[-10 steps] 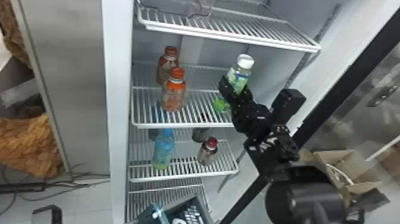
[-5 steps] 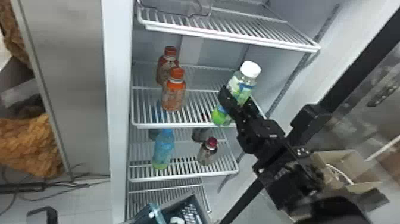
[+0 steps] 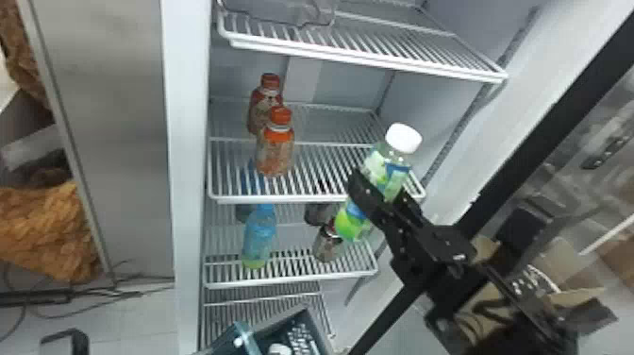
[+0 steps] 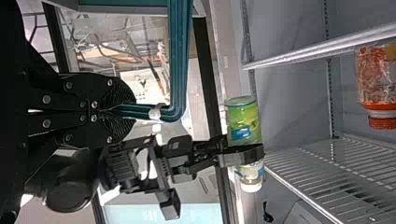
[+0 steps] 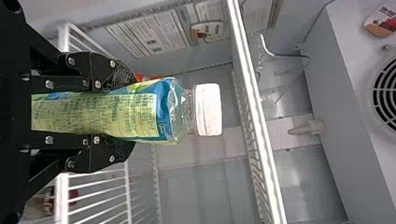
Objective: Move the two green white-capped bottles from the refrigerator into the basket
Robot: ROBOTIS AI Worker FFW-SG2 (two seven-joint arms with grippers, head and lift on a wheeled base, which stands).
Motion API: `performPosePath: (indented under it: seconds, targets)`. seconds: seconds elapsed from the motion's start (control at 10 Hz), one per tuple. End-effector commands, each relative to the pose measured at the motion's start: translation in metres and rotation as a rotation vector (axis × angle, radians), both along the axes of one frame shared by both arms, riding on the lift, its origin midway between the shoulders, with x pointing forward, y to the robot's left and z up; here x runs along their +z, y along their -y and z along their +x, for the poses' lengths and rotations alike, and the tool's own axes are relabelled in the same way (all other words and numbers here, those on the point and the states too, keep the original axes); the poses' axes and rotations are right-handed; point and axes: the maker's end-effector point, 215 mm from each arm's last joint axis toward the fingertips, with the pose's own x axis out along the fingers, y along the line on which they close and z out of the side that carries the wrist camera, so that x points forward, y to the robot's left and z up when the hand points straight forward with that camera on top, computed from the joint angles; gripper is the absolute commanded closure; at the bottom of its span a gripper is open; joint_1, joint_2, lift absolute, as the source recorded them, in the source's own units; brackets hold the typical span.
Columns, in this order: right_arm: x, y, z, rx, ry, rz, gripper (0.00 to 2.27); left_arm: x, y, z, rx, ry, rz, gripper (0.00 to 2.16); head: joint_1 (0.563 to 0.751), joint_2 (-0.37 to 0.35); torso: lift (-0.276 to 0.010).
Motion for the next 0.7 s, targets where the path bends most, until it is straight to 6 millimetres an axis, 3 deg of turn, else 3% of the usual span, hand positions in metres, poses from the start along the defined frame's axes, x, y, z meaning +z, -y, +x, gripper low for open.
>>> performPosePath:
  seconds: [0.0, 0.6]
  targets:
    - [-0.009, -0.008, -0.021, 0.021, -0.068, -0.009, 0.9, 0.0, -0.001, 0.001, 0.0, 0.001, 0.003, 1.21, 0.695, -0.35, -0.004]
    - [-0.063, -0.046, -0.072, 0.141, -0.312, 0.075, 0.9, -0.002, 0.001, -0.002, -0.014, 0.003, 0.01, 1.21, 0.695, -0.35, -0.004]
